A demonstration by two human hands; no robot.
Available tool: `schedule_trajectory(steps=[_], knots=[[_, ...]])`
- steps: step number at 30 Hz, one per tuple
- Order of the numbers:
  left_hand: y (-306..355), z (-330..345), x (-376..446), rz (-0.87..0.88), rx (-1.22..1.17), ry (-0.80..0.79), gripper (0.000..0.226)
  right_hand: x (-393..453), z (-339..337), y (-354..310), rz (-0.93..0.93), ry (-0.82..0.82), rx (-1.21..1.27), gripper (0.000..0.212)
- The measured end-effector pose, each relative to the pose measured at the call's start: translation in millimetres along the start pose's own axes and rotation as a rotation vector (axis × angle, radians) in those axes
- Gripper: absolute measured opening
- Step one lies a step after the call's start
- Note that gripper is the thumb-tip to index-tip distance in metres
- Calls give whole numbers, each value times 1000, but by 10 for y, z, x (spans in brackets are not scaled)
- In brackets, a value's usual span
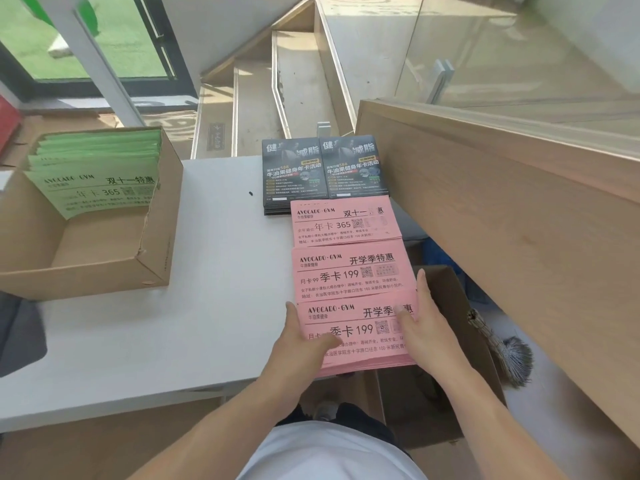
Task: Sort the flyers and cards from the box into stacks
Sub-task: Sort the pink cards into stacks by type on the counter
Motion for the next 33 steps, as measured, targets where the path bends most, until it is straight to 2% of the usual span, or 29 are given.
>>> schedule_trajectory(steps=[2,5,6,10,13,15,17,18,20,22,23,25,27,32,33], knots=[[-30,-1,-16,-13,0,-19,76,14,-3,-6,-2,9,-2,77],[-43,-22,3,-32,-18,17,97,24,5,-19,-12,23,-5,78],[-32,-18,8,-28,-20,26,97,25,11,-23,-16,20,-5,79],[9,-6,25,-29,-38,42,80,40,19,-13,-24,34,2,78],[57,-29,58,-25,-64,76,98,65,13,10,-14,63,-4,78],[90,-30,82,-35,-80,91,89,79,16,4,-13,66,1,74],[119,-1,81,-37,-78,61,61,83,10,-14,-17,59,13,66],[139,13,76,-39,-80,59,56,83,-10,-26,-22,59,13,63],[191,14,97,-36,-76,71,61,101,-64,-45,-3,45,23,68],[281,9,148,-21,-85,84,82,178,-137,-42,29,48,41,76],[322,7,172,-20,-82,89,81,232,-165,-45,34,51,58,77],[380,3,242,6,-31,82,49,314,-222,-89,35,52,74,77],[416,24,272,29,-10,68,34,363,-254,-148,8,36,90,69],[435,58,258,55,11,60,32,397,-252,-241,-62,32,107,30],[433,55,265,54,14,59,32,416,-224,-223,-66,38,116,28]])
Point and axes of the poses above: each hand's wrist, its own x-axis towards the middle knuckle, its own z-axis out of the palm, y = z × x, the point moved 4 cm from there along x, towards the middle knuckle, and after that the axes turned 13 degrees about -x, right-handed, at the moved point
